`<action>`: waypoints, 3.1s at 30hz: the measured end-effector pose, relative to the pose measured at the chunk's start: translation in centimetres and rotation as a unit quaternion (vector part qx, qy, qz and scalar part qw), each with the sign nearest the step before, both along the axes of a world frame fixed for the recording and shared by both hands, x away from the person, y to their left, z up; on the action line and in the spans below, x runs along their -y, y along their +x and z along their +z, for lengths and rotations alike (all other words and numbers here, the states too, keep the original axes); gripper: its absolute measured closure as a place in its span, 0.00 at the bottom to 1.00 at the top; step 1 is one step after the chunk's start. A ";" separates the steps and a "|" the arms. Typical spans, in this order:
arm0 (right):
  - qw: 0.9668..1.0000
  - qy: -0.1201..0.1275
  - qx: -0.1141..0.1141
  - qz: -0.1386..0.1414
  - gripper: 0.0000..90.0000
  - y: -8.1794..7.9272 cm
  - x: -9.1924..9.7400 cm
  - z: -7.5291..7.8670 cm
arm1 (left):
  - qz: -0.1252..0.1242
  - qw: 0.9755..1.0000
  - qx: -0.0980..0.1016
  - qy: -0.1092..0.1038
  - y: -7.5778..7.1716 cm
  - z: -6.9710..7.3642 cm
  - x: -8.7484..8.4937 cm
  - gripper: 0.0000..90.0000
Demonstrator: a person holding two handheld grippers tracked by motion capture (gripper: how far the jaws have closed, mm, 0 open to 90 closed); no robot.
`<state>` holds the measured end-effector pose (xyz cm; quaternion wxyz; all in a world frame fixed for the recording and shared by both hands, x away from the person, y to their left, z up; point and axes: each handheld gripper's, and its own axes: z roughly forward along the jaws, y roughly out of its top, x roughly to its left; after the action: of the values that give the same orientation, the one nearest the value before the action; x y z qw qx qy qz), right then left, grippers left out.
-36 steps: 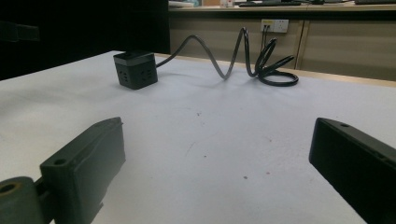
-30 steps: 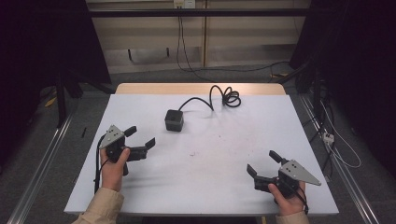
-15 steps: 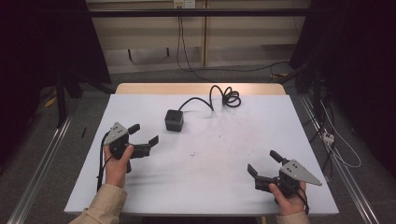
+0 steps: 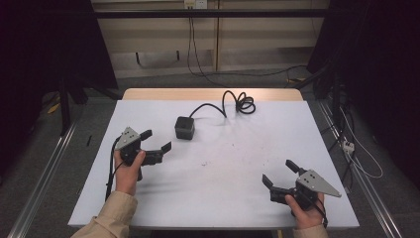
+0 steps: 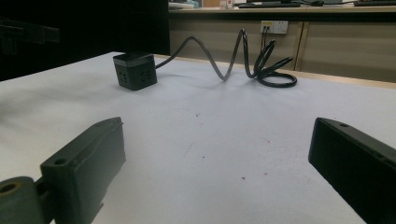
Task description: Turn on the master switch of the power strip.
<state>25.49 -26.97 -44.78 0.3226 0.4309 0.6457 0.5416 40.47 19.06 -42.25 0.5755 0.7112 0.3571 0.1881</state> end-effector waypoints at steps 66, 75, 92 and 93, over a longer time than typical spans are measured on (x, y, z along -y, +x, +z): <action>1.000 0.000 0.004 0.006 0.04 -0.1 0.1 0.2 | 0.008 0.999 -0.021 0.027 3.5 -0.3 2.7 0.06; 1.000 0.000 0.003 0.007 0.04 -0.1 0.0 0.2 | 0.010 0.999 -0.024 0.026 3.7 -0.4 2.8 0.06; 1.000 0.000 0.004 0.009 0.04 -0.1 -0.1 0.2 | 0.011 0.999 -0.023 0.024 4.0 -0.7 3.1 0.05; 1.000 0.000 0.004 0.009 0.04 -0.1 -0.1 0.2 | 0.010 0.999 -0.024 0.025 3.9 -0.7 3.1 0.05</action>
<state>25.44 -26.90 -44.53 0.3203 0.4228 0.6479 0.5467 44.41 15.92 -42.95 0.5470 0.7257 0.3737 0.1855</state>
